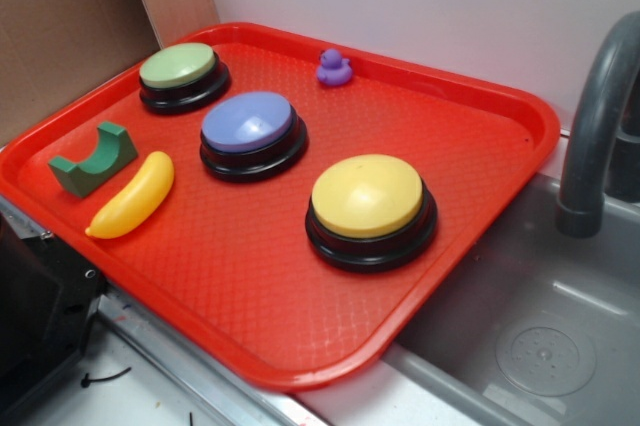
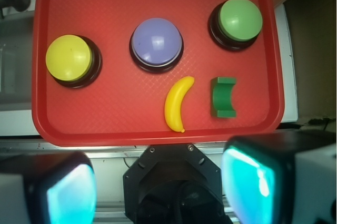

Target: Push the yellow button.

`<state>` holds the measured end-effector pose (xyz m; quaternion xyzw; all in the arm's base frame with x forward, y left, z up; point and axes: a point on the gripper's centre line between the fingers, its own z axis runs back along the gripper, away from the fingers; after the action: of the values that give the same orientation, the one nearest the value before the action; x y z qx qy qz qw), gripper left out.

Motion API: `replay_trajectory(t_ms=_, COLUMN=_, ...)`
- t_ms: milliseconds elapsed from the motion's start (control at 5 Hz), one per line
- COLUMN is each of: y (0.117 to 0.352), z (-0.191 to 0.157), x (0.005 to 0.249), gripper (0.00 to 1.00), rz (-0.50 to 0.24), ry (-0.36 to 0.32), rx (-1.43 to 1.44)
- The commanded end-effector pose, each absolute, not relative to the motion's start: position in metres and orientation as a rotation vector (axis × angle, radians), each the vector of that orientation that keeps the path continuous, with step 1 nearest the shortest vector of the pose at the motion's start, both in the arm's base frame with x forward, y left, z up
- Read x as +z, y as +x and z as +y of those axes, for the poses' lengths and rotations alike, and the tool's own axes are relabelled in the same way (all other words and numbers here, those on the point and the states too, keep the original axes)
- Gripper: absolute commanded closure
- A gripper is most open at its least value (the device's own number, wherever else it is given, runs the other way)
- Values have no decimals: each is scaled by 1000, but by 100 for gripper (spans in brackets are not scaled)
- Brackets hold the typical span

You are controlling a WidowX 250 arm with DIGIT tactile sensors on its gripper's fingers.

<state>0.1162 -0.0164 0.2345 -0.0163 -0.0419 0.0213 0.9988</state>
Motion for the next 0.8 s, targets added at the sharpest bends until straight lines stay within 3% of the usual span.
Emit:
replay_trajectory(t_ms=0, y=116, z=-16, x=234, gripper=0, rz=-84, ry=-33, rx=43)
replay_trajectory(t_ms=200, y=166, z=-56, x=193, gripper=0, rz=-51, ry=62, rx=-202)
replay_trajectory(t_ms=600, y=188, z=-113, x=123, gripper=0, rz=-144, ry=48, rx=-486)
